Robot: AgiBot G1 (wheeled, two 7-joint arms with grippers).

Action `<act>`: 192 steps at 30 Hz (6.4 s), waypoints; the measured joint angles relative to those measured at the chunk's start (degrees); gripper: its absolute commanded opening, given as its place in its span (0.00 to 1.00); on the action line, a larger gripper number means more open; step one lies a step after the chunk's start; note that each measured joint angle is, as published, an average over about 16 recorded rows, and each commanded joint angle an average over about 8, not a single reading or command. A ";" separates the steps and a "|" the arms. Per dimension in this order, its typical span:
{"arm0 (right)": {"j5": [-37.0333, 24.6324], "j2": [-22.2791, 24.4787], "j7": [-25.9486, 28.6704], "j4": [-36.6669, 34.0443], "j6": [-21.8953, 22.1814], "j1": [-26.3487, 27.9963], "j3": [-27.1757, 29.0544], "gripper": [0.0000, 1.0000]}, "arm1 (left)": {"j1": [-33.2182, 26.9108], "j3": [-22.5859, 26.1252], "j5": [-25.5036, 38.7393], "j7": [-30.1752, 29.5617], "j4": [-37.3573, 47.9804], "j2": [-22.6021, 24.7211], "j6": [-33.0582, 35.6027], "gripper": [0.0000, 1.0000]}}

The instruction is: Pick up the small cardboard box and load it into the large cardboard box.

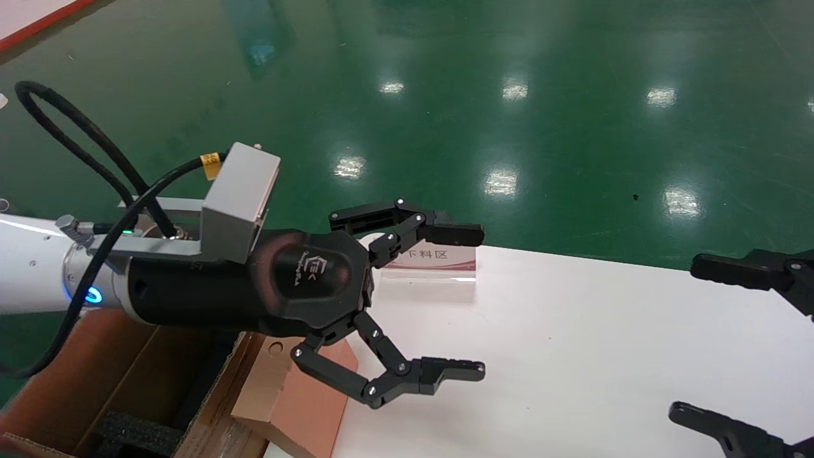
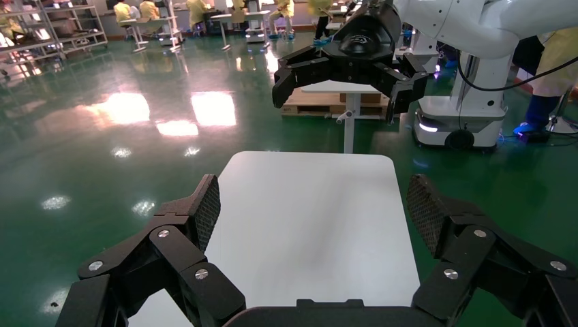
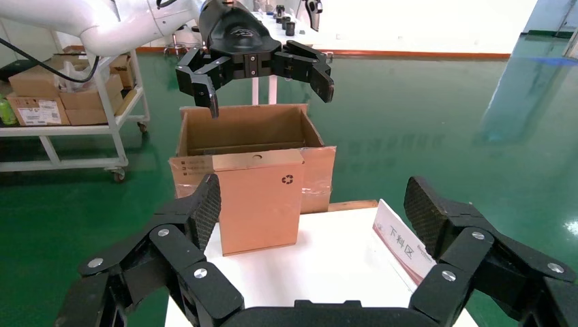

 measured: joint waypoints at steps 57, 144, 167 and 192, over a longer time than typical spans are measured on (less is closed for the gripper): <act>0.11 0.06 -0.11 -0.06 0.04 0.07 -0.19 1.00 | -50.17 49.98 47.17 -59.32 -4.24 3.51 5.41 1.00; 0.27 0.15 -0.21 -0.08 0.15 0.10 -0.39 0.00 | -65.62 92.70 43.31 -82.00 -4.00 12.92 -4.59 0.00; 0.27 0.15 -0.22 -0.10 0.14 0.11 -0.41 0.00 | -67.36 91.53 42.72 -82.10 -2.83 13.36 -4.68 0.00; 0.33 0.17 -0.28 -0.13 0.16 0.15 -0.51 0.17 | -94.22 88.06 47.14 -70.25 3.70 13.25 2.84 0.00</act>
